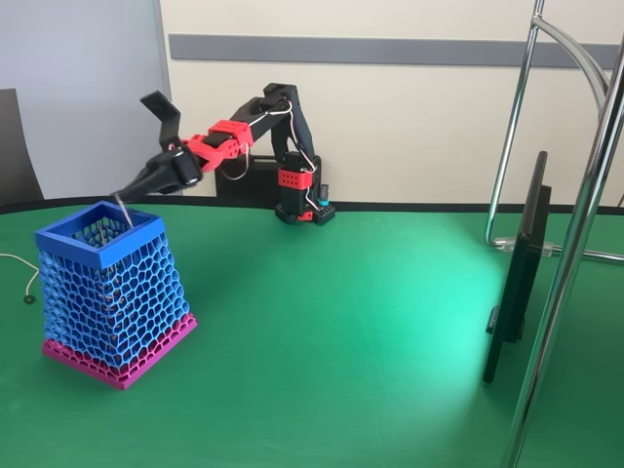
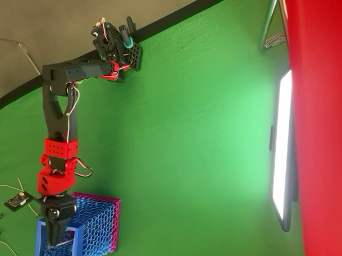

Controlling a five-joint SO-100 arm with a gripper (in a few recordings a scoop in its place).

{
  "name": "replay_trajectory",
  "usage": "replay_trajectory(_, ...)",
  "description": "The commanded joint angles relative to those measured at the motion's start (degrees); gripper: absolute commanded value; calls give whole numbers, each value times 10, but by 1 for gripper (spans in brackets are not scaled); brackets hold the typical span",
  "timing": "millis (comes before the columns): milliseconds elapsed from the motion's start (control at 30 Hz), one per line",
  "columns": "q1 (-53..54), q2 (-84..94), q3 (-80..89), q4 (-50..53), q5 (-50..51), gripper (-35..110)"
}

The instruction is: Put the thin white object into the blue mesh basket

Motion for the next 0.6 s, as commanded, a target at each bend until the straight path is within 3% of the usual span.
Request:
replay_trajectory(0,-4,55,-5,23,19,21)
replay_trajectory(133,-5,70,-38,86,43,22)
replay_trajectory(267,-7,89,-112,223,86,21)
replay_trajectory(567,-20,126,-113,255,115,18)
